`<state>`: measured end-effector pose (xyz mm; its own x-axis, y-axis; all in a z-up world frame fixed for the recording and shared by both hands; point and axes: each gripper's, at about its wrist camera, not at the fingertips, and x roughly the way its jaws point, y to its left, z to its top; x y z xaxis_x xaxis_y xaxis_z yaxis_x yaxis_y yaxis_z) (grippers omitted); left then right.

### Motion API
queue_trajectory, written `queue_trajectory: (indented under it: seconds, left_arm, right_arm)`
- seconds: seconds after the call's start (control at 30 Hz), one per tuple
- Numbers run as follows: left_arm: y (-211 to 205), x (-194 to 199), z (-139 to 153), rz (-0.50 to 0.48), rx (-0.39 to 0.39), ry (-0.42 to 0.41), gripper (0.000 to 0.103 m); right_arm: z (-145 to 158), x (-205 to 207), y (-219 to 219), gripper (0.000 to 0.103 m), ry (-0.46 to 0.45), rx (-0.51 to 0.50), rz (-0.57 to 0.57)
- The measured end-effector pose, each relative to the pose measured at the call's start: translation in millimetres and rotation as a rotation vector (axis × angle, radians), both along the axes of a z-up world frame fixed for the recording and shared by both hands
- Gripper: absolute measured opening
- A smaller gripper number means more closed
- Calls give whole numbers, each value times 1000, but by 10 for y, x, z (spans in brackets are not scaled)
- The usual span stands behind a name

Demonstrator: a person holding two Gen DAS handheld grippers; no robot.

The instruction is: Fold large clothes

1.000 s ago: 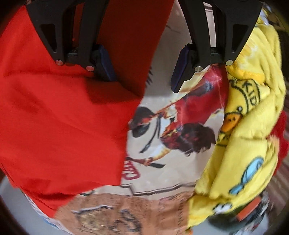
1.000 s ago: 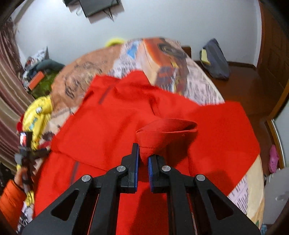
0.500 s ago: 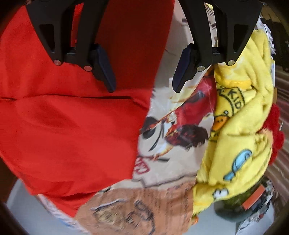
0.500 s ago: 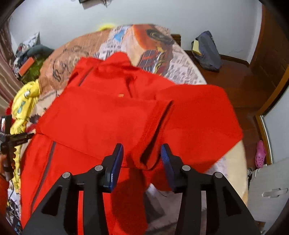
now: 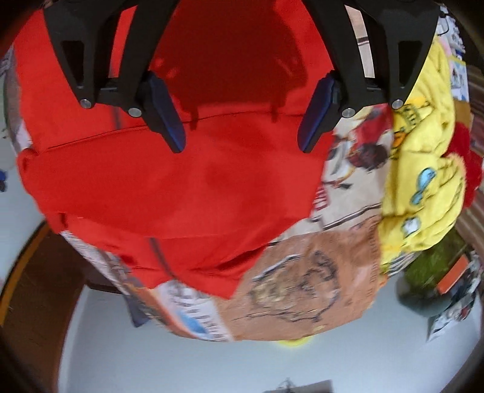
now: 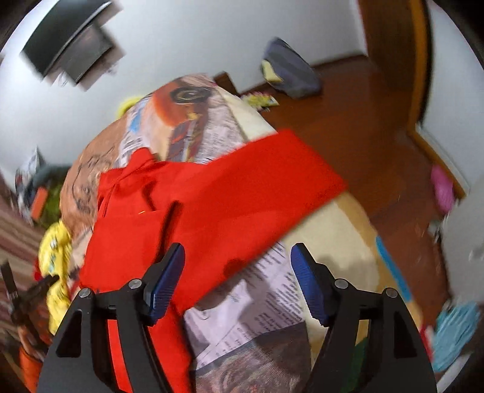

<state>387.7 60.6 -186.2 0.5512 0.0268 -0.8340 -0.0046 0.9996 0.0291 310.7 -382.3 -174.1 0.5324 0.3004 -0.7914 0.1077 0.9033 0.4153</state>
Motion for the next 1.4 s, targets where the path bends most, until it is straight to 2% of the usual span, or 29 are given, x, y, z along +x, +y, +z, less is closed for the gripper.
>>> queue_trajectory:
  seconds: [0.13,0.23,0.43,0.53,0.6,0.7,0.87,1.03,1.2,1.4]
  left_arm:
    - [-364,112,-81,-51,-21,19,78]
    - [-584,193,-175,-83,-24,35,78]
    - [-911,397,-442,-120,-23,87,78]
    - [-1035,471,-548,-129,-27,106,78]
    - [-1104,501,-603,-135,-33,116,78]
    - [-1184,520,-635,-141,-31,112,78]
    - [-1260,514,-617,-151,-31,106,78]
    - [-1312,442,-565,-163,-18,97,78]
    - [-1248,338,-409,-157,-55,70,78]
    - [-1067,103,-177,-153,-34,12,78]
  right_arm:
    - [-309,182,-155,69,53,137,-27]
    - [-471,309,-236,69,73,192,-70]
    - [-610,603,-327,68,51,215,-145]
    - [-596,700,-343,42,44,117,-193]
    - [-570,715,-369,15,31,61,-202]
    - [-502,676,-454,8,-17,43,-220]
    - [-175,488,-610,7,-129,-52,-253]
    - [302,374,-547,6,-231,-125,-221]
    - [803,254,-223,6,-356,-135,-161]
    - [1236,111,535,6,-470,-177,26]
